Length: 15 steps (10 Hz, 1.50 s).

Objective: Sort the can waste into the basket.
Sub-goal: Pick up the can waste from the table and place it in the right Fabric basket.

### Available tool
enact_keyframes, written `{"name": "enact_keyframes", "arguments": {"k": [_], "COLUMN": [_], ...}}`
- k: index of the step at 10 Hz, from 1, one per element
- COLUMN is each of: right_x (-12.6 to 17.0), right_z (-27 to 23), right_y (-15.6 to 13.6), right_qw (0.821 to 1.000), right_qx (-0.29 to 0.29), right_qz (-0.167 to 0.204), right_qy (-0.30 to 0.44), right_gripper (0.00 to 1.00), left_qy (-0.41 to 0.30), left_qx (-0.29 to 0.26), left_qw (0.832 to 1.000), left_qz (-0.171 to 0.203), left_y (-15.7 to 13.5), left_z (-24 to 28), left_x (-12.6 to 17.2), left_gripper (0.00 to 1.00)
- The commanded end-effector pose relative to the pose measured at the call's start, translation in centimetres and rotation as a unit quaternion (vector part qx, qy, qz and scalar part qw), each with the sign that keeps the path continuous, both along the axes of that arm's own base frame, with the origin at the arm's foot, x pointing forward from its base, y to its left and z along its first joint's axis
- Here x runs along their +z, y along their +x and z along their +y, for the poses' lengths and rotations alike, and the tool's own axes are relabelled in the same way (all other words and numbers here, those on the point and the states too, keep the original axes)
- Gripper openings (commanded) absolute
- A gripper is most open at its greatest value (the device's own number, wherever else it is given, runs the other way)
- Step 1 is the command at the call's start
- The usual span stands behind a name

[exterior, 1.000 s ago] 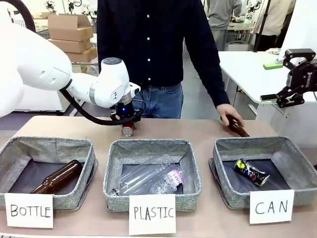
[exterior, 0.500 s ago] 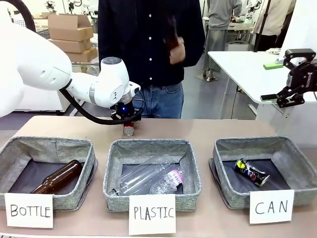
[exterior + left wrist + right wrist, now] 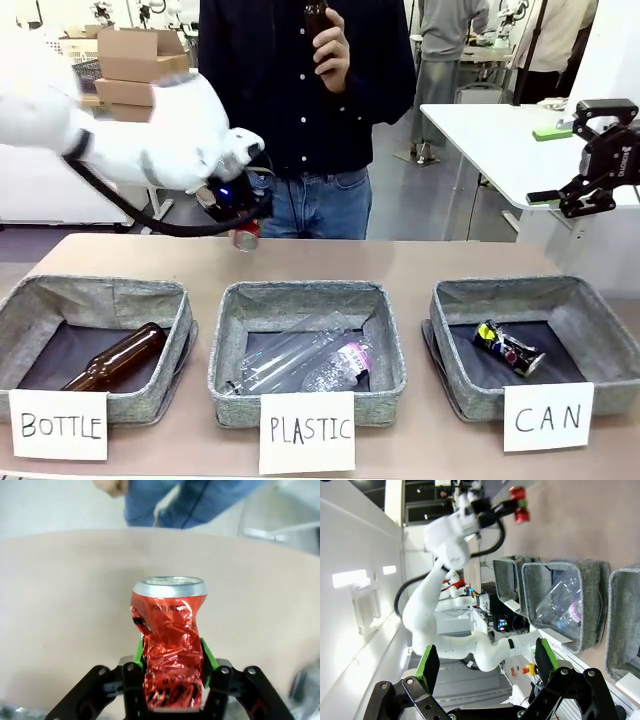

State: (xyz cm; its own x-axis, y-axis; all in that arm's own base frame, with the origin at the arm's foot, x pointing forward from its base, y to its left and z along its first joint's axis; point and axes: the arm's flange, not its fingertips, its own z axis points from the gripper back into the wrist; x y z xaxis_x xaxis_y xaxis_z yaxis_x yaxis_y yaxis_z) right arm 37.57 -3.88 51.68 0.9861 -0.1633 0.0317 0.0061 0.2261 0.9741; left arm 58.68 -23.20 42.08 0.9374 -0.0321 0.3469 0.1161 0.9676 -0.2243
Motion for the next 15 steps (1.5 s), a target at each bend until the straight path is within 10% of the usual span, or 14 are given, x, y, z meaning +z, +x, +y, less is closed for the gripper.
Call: {"name": "enact_keyframes", "arguments": {"k": [1, 5, 9, 10, 12, 15], "right_x": [0.2, 0.2, 0.2, 0.0, 3.6, 2.6], "right_z": [-0.2, -0.2, -0.2, 0.0, -4.2, -14.9], "right_y": [0.1, 0.1, 0.1, 0.0, -2.9, -11.9], "right_qw": [1.000, 1.000, 1.000, 1.000, 0.993, 0.972], "right_qx": [0.007, 0.007, 0.007, 0.000, -0.019, -0.166], "right_qz": [-0.007, -0.007, -0.007, 0.000, -0.055, -0.055], "right_qy": [-0.003, -0.003, -0.003, 0.000, -0.103, -0.155], "right_gripper": [1.00, 1.00, 1.00, 1.00, 1.00, 1.00], "left_qy": [-0.049, -0.140, -0.119, -0.134, -0.287, -0.303], "left_qx": [-0.085, -0.211, -0.164, -0.200, -0.399, -0.542], "left_qw": [0.995, 0.966, 0.979, 0.970, 0.869, 0.776], "left_qz": [0.007, -0.042, -0.027, -0.035, -0.052, -0.112], "left_y": [-9.8, -24.2, -21.5, -24.5, -20.5, -19.8], "left_z": [9.1, 16.1, 15.1, 16.0, 8.2, -6.1], "left_x": [6.5, 10.7, 10.8, 10.8, 8.1, 10.9], "left_gripper": [0.00, 0.00, 0.00, 0.45, 0.45, 0.45]}}
